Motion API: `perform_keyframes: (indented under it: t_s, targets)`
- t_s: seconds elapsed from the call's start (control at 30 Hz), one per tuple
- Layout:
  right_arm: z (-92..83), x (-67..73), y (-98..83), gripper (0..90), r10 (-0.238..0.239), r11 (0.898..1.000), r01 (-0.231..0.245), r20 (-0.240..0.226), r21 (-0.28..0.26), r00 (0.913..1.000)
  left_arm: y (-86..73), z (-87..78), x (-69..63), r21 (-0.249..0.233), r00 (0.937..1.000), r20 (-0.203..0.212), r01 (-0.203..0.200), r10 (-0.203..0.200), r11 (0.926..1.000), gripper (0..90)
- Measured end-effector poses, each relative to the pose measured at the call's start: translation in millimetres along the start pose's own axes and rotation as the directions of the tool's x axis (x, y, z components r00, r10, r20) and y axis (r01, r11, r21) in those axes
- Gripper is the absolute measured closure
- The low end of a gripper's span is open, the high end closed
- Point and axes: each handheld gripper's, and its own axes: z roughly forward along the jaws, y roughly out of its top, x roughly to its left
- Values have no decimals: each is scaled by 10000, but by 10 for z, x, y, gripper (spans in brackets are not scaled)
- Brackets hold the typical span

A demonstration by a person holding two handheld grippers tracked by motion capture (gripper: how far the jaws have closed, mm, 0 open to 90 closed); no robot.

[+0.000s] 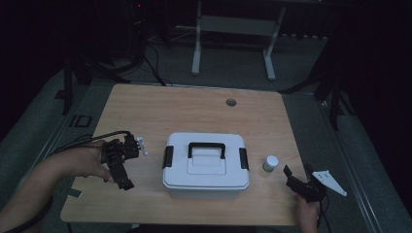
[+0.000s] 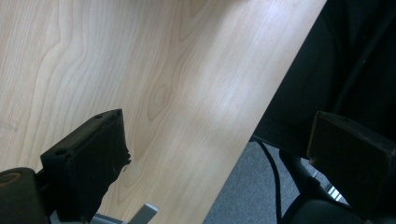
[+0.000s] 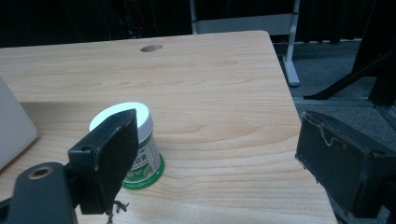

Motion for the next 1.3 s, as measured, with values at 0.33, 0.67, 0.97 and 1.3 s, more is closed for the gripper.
perform_keyframes:
  t_s: [0.33,0.67,0.97,1.3]
  targets:
    - [-2,-3,0,127,32,10000,-32,-9,-12,10000,258,-99,-68,-123,9976,154,-668,670,9977,44]
    - [-5,-13,-1,128,92,9999,-92,-42,-53,9999,577,-184,-121,-85,9915,106,-1298,1299,9915,44]
    - [-7,-16,-2,128,108,9999,-108,-83,-60,9999,790,-204,-171,14,9850,16,-1725,1725,9850,44]
    - [-7,-14,-2,128,117,9999,-118,-128,-48,9998,1081,-147,-107,15,9783,-10,-2071,2071,9783,44]
